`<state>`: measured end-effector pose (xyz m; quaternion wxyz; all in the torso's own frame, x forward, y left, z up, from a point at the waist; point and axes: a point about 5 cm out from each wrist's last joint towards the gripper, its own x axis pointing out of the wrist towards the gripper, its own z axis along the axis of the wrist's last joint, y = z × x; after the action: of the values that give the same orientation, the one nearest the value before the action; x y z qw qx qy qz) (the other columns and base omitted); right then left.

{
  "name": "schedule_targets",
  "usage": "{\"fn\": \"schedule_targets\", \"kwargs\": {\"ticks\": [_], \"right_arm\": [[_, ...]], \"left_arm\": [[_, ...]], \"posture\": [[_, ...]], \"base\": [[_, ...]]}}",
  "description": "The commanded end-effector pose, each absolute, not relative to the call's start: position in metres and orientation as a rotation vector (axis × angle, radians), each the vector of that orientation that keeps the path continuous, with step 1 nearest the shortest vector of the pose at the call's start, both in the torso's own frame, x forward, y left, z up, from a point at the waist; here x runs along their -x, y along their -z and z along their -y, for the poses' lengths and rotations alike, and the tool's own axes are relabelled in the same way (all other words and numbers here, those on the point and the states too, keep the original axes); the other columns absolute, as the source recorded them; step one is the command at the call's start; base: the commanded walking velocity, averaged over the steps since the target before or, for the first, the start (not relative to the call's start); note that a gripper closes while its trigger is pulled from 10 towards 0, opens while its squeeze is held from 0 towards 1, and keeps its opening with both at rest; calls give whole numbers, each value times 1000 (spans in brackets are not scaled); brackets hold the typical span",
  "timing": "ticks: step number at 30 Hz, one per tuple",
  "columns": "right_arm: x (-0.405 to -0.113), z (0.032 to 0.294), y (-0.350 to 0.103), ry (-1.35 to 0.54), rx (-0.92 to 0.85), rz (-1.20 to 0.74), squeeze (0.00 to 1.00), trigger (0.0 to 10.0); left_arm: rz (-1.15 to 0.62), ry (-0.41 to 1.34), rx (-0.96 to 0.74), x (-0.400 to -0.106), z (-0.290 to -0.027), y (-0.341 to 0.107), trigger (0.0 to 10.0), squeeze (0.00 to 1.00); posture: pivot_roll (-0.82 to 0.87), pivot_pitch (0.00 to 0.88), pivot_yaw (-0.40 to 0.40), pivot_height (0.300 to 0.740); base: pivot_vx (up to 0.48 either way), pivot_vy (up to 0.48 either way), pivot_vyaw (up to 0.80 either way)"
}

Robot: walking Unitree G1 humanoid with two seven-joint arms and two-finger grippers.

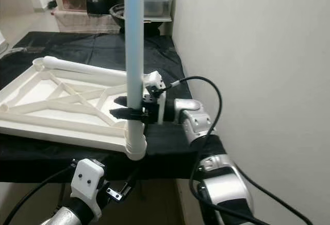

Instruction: Building children table

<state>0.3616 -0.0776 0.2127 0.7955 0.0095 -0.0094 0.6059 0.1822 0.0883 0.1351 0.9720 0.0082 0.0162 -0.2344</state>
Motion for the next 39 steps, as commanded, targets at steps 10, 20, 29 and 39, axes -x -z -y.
{"fn": "schedule_targets", "kwargs": {"ticks": [10, 20, 29, 39], "right_arm": [[-395, 156, -183, 19, 65, -95, 0, 0], [-368, 128, -164, 268, -95, -108, 0, 8784], [-377, 110, -204, -115, -133, 209, 0, 10000], [-357, 108, -197, -991, -122, 9, 0, 10000]], "left_arm": [[-42, 471, -20, -182, -89, -131, 10000, 0], [-48, 472, -27, -184, -90, -130, 10000, 0], [-50, 471, -27, -184, -90, -130, 10000, 0], [-49, 471, -27, -185, -91, -130, 10000, 0]], "posture": [[106, 40, -69, 740], [113, 42, -69, 740], [109, 45, -68, 740], [104, 48, -64, 740]], "base": [[0, 0, 0], [0, 0, 0], [0, 0, 0], [0, 0, 0]]}}
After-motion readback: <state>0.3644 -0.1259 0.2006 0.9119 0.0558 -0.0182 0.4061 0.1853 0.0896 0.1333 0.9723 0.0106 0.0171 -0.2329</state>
